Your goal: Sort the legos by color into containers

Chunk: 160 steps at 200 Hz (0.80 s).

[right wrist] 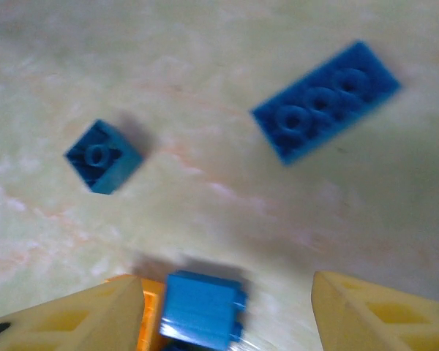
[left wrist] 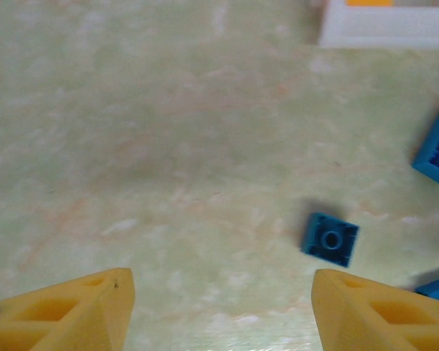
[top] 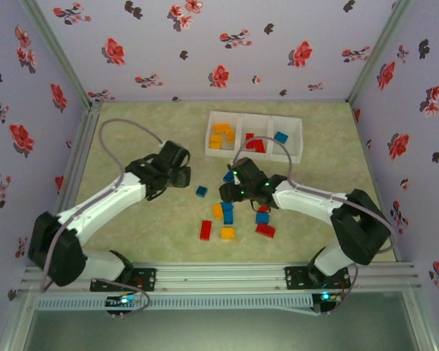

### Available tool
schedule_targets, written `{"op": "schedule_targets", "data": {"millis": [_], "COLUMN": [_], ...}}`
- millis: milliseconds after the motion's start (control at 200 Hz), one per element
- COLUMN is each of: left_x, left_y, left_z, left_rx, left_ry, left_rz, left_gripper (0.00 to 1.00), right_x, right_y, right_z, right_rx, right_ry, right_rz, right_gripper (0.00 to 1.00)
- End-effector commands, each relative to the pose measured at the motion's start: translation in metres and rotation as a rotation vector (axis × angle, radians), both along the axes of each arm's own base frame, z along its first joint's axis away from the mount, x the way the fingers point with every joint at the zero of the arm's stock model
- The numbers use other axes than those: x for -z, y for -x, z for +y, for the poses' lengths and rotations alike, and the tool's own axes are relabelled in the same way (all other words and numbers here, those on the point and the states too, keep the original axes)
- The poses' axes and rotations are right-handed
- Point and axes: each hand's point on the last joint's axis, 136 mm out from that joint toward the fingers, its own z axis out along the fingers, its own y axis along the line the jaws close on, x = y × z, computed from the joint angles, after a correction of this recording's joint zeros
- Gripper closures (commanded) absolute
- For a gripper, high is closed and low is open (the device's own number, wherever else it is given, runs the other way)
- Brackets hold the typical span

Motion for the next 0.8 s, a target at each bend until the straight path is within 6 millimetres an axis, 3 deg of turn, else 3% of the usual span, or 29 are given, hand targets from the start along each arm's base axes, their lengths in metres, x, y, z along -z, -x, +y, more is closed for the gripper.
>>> {"op": "schedule_targets", "data": {"millis": [0,135,295,475,795], "left_x": [-0.01,-0.018,-0.018,-0.016,-0.017], "left_y": [0.007,0.012,0.018,0.018,0.018], "left_z": [0.029,0.049,0.06,0.064,0.067], "left_rx": [-0.076,-0.117,-0.132,-0.141,-0.149], "left_ry": [0.022,0.048,0.054,0.049,0.055], "left_rz": [-0.015,-0.032,-0.031,-0.025,-0.036], "left_gripper": [0.34,0.34,0.34,0.34,0.35], "right_x": [-0.005,0.006,0.021,0.032,0.044], "right_y": [-0.004,-0.006,-0.005,-0.006,-0.013], "right_z": [0.031,0.05,0.071,0.085,0.096], "right_rx": [-0.162,-0.255,-0.374,-0.459,-0.503], "right_ry": [-0.013,0.01,0.032,0.054,0.092], "right_rz": [-0.054,-0.063,-0.061,-0.048,-0.031], "right_gripper": [0.37,0.33,0.29,0.24,0.26]}}
